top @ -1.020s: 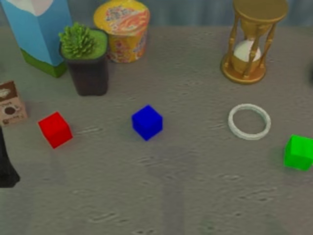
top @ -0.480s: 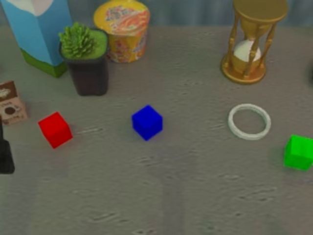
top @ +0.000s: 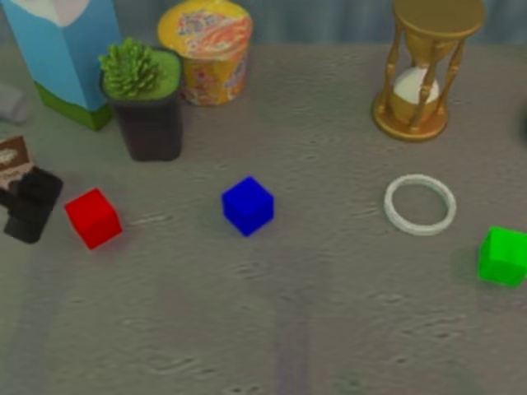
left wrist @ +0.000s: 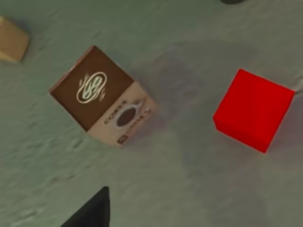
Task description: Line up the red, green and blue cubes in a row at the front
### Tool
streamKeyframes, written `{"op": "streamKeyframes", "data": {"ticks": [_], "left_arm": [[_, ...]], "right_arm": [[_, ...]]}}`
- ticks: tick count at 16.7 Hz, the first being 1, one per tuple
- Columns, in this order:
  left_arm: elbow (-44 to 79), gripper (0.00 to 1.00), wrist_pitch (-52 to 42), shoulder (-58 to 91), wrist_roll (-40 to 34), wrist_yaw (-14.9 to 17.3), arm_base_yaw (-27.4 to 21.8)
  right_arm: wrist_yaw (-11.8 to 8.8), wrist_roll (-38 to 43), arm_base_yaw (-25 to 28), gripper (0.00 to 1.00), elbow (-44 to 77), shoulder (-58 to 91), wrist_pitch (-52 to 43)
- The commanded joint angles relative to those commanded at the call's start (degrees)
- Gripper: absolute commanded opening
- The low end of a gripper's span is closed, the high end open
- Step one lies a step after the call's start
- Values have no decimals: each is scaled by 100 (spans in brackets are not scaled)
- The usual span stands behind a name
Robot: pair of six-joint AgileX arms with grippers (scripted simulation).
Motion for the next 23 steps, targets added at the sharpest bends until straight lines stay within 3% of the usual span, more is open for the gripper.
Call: {"op": "streamKeyframes", "data": {"ticks": [6,11,23], "left_arm": [[2350,100,-1664,3155,1168,-3,-200],[3766,100,-2542,4946,1836,-4,-314],[4082,100,-2563,5577,2059,-3,-337]], "right_arm": [[0,0,0,100,0,0,0],[0,0,0,100,0,0,0],[0,0,0,100,0,0,0]]}}
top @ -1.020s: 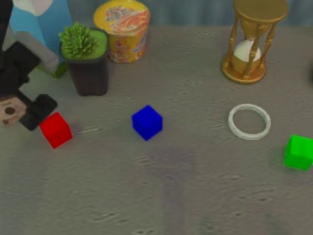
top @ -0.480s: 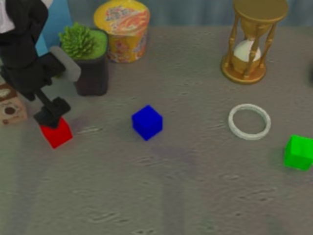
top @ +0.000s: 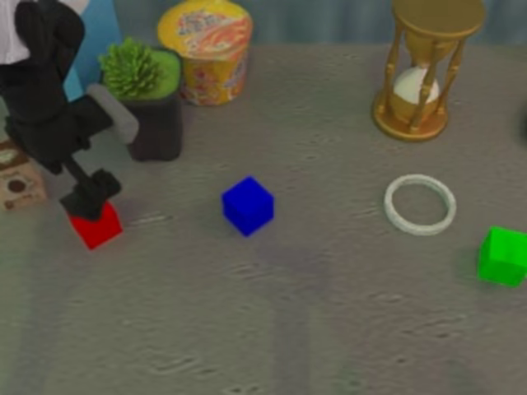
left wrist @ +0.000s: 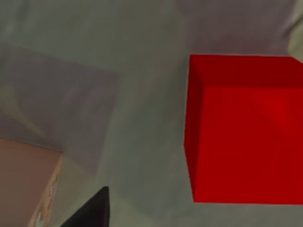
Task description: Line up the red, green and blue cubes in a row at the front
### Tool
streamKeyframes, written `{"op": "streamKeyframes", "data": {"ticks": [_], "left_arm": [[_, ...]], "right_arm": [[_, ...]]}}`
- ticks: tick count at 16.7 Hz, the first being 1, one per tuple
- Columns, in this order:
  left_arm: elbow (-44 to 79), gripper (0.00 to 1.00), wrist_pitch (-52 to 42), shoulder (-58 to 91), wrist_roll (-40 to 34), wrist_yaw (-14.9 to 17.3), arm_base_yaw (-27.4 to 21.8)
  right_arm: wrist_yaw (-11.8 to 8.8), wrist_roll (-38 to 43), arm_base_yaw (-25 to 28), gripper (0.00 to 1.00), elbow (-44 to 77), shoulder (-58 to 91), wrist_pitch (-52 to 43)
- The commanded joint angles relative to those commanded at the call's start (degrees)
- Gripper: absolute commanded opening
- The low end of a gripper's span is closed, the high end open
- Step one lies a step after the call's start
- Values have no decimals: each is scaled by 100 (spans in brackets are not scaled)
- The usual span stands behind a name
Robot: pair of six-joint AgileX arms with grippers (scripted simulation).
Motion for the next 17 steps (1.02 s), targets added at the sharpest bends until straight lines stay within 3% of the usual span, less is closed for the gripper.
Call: {"op": "streamKeyframes", "data": {"ticks": [6,12,17], "left_arm": [[-662,100,1303,599,6,5,-5],[-768,100,1487,710,9,6,-5],[-768,62,1487,710,9,6,-5]], "right_arm": [[0,0,0,100,0,0,0],[0,0,0,100,0,0,0],[0,0,0,100,0,0,0]]}}
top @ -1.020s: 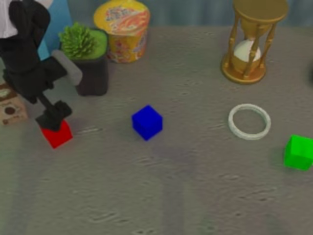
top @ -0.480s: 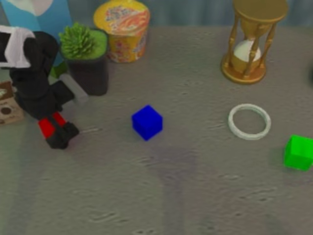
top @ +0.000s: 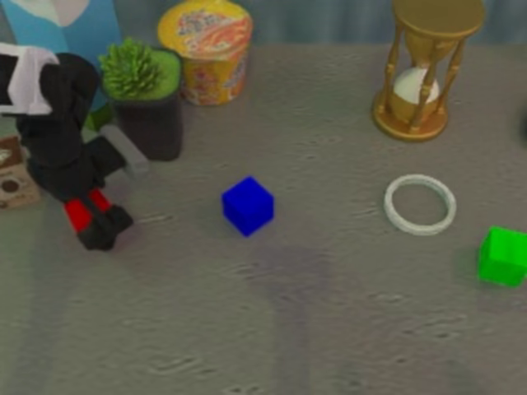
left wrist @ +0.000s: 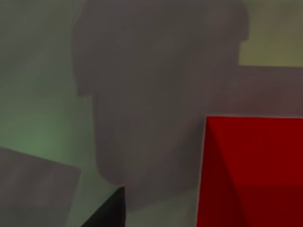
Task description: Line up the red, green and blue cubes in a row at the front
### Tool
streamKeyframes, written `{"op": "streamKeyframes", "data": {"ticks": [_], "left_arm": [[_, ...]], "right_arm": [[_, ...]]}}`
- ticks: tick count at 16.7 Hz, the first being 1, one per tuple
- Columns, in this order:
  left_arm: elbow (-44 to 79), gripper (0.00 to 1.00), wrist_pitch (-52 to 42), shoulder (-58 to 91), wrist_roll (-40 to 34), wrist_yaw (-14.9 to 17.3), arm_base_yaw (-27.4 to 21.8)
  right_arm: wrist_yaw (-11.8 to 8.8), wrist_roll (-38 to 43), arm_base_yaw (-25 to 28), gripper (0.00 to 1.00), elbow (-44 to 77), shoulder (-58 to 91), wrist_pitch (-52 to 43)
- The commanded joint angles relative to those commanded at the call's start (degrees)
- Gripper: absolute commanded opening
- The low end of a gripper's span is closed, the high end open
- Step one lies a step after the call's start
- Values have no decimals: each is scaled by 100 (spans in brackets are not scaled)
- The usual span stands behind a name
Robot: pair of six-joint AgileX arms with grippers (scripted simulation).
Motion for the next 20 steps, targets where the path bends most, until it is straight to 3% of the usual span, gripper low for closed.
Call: {"op": "streamKeyframes", "data": {"ticks": [8,20], "left_arm": [[0,2,0,0,0,0,0],[184,0,-356,-278,-38,73,9]], "right_arm": [[0,0,0,100,0,0,0],[0,0,0,100,0,0,0]]}}
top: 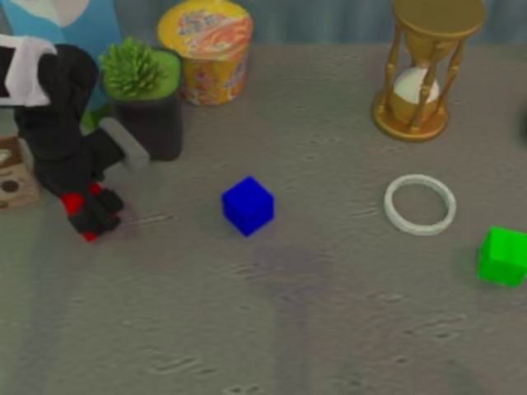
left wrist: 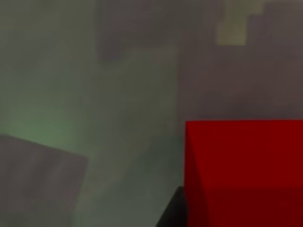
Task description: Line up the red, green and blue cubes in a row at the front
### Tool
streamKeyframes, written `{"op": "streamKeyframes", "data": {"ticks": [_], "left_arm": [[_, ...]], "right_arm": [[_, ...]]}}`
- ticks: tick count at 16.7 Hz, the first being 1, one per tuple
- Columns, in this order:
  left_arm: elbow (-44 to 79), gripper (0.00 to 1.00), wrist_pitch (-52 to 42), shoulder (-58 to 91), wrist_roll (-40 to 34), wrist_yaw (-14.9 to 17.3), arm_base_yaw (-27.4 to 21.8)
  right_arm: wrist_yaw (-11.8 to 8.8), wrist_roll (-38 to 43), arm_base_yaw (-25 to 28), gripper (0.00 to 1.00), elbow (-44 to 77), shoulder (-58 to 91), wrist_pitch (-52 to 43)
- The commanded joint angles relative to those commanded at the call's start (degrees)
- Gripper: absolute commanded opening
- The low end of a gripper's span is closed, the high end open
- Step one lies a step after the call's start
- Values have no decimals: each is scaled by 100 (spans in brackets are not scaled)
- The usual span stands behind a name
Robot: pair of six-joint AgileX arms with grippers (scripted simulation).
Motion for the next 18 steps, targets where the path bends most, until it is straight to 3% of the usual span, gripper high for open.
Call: {"op": "streamKeyframes", "data": {"ticks": [6,12,18], "left_arm": [[548,0,-1082,-488,-29,-8,97],[505,0,-1098,-546,2,-9,-17],[-368,0,-990,-1345,246,6,-1364]], "right_arm": [[0,0,0,100,0,0,0],[0,0,0,100,0,0,0],[0,0,0,100,0,0,0]]}}
